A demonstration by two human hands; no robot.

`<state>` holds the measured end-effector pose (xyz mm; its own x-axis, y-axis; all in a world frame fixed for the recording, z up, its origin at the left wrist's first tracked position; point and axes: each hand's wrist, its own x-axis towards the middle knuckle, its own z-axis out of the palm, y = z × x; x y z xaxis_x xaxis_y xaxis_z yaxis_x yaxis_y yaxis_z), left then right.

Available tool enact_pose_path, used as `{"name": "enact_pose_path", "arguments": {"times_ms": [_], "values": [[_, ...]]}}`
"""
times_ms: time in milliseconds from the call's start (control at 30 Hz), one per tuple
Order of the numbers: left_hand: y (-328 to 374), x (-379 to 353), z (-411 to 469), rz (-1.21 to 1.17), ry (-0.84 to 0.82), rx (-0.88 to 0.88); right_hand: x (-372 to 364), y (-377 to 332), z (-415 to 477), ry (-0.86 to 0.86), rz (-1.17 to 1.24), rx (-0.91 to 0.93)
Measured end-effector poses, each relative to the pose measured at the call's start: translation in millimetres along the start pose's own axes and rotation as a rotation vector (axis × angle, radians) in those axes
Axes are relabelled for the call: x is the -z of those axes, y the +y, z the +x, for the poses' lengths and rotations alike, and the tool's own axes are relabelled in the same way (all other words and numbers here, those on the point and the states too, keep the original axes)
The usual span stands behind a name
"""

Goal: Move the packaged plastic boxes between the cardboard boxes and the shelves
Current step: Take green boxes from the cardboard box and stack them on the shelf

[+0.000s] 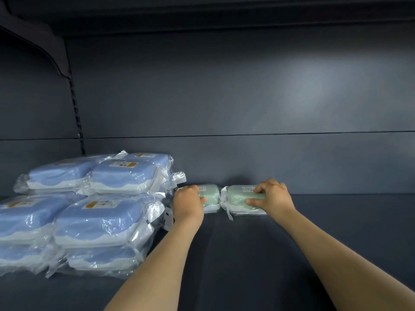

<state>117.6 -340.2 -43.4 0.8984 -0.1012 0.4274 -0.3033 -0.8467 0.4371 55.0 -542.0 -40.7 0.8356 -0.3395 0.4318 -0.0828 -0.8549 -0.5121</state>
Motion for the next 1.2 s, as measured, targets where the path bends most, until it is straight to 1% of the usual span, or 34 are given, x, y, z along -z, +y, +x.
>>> {"name": "enact_pose_path", "arguments": {"times_ms": [200, 267, 533, 733, 833, 967, 1033, 1133, 1200], "values": [[-11, -10, 32, -0.142, -0.031, 0.023, -20, -2, 30, 0.004, -0.011, 0.011], [-12, -13, 36, -0.156, -0.025, 0.019, -24, -2, 33, 0.012, -0.014, 0.012], [-13, -12, 40, -0.090, -0.055, -0.026, -27, -2, 32, 0.008, -0.017, 0.016], [-12, -15, 40, 0.001, -0.055, -0.037, -25, -4, 33, 0.000, -0.084, 0.037], [-10, -17, 35, 0.082, -0.060, -0.064, -22, -8, 34, -0.047, -0.152, 0.035], [-2, -10, 28, 0.165, -0.021, -0.101, -7, -19, 34, -0.200, -0.333, 0.070], [3, -4, 22, 0.186, 0.005, -0.130, -1, -21, 27, -0.259, -0.357, 0.074], [15, 13, 5, 0.191, -0.026, -0.207, 11, -23, 11, -0.266, -0.351, 0.080], [20, 31, -11, 0.214, -0.088, -0.263, 22, -27, -5, -0.244, -0.370, 0.097]]}}
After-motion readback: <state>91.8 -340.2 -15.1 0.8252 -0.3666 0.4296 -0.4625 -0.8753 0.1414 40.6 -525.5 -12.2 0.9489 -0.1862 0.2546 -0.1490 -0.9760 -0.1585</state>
